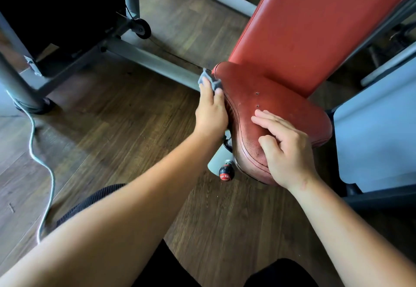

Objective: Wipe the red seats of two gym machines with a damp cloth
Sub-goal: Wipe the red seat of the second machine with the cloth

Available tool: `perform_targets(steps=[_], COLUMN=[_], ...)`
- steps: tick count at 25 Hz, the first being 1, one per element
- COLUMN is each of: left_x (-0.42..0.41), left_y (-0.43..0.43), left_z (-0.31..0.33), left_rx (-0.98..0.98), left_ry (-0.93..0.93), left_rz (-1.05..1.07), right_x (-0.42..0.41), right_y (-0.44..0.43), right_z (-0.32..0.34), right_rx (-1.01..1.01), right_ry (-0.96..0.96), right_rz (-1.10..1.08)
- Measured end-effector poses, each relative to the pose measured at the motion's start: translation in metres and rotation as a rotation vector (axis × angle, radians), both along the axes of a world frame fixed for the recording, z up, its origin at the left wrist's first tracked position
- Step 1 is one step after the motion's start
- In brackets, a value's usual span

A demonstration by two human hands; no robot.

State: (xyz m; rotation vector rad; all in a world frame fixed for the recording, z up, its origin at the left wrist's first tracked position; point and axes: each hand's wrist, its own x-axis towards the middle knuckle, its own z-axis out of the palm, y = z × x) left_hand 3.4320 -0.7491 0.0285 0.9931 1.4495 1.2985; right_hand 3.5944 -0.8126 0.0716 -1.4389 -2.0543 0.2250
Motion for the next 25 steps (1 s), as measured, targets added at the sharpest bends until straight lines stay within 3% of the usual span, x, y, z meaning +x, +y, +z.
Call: perform_targets(steps=[3, 8, 13, 18, 22, 24, 25], left_x=[0.019, -0.012, 0.018, -0.032, 0.015, 0.013, 0.007], left_y=[-0.054, 0.02, -0.058, 0.039, -0.054, -0.057, -0.034], left_z=[0.008, 0.001, -0.003, -0.004, -0.016, -0.022, -0.022], left_rx=[0.073, 0.028, 0.116, -0.042, 0.106, 0.148, 0.08], left_ry=[-0.001, 0.08, 0.013, -0.002, -0.059, -0.106, -0.094], left_rz=[-0.093, -0.023, -0.125, -0.05, -0.188, -0.195, -0.14], right_x=[0.0, 0.004, 0.005, 0.005, 0.005, 0.005, 0.005], right_y=[0.001, 0.003, 0.004, 0.006, 0.009, 0.009, 0.009], right_z=[0.0, 0.002, 0.003, 0.005, 0.002, 0.002, 0.003], right_rx=[-0.009, -0.077, -0.083, -0.088, -0.079, -0.08, -0.086], right_ry=[-0.007, -0.06, -0.123, -0.168, -0.19, -0.181, -0.174], right_rz=[0.011, 0.098, 0.172, 0.24, 0.271, 0.258, 0.255])
